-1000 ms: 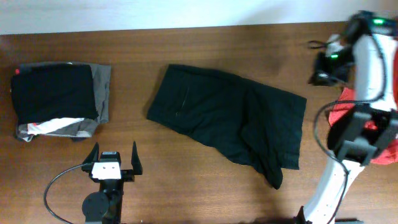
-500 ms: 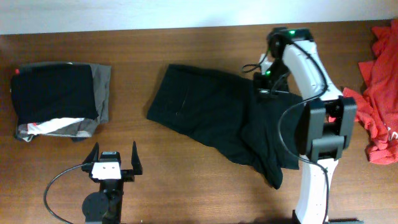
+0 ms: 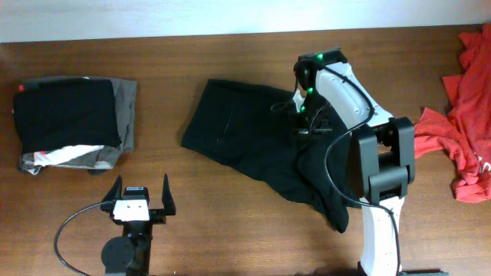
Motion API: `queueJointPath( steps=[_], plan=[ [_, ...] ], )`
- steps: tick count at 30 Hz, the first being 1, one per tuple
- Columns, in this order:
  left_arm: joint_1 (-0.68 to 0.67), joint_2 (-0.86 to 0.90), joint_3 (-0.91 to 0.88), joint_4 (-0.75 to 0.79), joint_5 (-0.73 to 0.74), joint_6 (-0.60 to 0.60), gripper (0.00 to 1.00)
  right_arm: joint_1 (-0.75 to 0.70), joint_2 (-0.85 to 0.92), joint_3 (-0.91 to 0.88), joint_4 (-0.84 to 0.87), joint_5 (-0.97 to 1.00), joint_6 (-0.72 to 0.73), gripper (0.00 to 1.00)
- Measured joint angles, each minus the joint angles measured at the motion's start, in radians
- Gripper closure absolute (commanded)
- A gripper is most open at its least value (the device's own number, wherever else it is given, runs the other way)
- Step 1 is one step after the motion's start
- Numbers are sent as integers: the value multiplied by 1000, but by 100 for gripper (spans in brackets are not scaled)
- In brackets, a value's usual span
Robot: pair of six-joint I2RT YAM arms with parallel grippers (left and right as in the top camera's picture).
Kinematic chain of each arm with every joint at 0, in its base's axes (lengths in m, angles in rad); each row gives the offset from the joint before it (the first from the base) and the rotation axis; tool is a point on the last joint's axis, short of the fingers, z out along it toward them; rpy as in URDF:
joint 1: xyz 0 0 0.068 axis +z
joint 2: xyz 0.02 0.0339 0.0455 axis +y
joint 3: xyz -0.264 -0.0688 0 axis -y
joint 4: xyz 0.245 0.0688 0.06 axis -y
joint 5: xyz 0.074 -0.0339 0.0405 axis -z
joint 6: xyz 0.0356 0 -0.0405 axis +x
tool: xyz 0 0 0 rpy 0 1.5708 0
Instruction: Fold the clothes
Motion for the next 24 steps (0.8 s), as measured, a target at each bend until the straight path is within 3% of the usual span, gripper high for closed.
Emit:
queueJointPath(
  steps=[6,12,20,24],
  plan=[
    [0,0,0,0,0,0,1,34,0,-100,54,29,26,84],
    [0,0,0,0,0,0,1,24,0,-111,-52,164,41,83],
    [0,0,0,0,0,0,1,-96,0,-88,-26,303,55,77],
    [0,0,0,0,0,0,1,-164,0,-87,22,332,56,69]
  ],
)
